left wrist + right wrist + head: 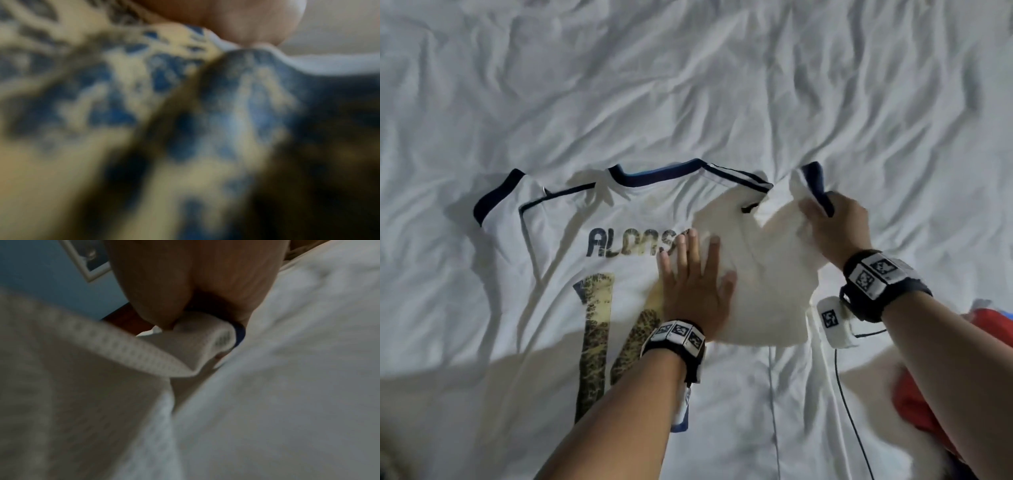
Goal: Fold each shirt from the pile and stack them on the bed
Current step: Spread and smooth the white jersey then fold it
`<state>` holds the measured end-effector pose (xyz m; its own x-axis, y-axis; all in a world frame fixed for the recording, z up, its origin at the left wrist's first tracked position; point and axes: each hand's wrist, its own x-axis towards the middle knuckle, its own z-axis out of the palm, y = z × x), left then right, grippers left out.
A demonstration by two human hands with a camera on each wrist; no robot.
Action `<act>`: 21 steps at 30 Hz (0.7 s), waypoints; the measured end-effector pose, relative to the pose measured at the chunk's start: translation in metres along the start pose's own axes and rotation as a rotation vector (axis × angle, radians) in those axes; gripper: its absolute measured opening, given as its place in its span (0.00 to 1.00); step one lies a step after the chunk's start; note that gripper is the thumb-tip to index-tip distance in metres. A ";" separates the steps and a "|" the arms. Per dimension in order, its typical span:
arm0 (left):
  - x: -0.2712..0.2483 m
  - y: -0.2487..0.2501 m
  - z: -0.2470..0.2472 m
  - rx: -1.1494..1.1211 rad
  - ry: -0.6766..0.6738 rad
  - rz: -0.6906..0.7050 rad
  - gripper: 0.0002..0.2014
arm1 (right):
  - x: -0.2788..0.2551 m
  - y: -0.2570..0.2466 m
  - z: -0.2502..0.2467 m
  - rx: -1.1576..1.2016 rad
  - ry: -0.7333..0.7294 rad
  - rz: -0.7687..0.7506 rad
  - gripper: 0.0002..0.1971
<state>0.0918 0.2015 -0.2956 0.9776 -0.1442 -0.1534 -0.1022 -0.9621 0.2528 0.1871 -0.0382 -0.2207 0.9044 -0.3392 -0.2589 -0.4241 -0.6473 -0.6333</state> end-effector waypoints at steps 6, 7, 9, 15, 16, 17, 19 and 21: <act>0.004 0.002 0.002 0.096 -0.061 -0.057 0.35 | -0.007 0.056 -0.038 0.189 0.309 0.268 0.20; 0.003 0.002 0.003 0.115 -0.067 -0.059 0.35 | -0.009 0.061 -0.040 0.187 0.311 0.290 0.21; 0.003 0.001 0.007 0.126 -0.068 -0.061 0.35 | -0.014 0.069 -0.041 0.196 0.316 0.327 0.21; 0.006 0.000 0.006 0.135 -0.098 -0.061 0.36 | -0.026 0.086 -0.047 0.226 0.361 0.476 0.14; 0.005 0.001 0.005 0.129 -0.116 -0.063 0.36 | -0.029 0.087 -0.047 0.217 0.372 0.491 0.14; 0.004 0.002 0.002 0.122 -0.133 -0.066 0.35 | -0.032 0.088 -0.048 0.208 0.379 0.502 0.15; 0.002 0.005 -0.003 0.118 -0.161 -0.068 0.35 | -0.038 0.088 -0.048 0.185 0.387 0.522 0.17; 0.001 0.006 -0.007 0.118 -0.179 -0.071 0.34 | -0.044 0.089 -0.048 0.169 0.383 0.545 0.18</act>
<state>0.0938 0.1972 -0.2873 0.9359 -0.1034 -0.3367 -0.0652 -0.9902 0.1231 0.1071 -0.1136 -0.2305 0.4706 -0.8237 -0.3164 -0.7723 -0.2110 -0.5993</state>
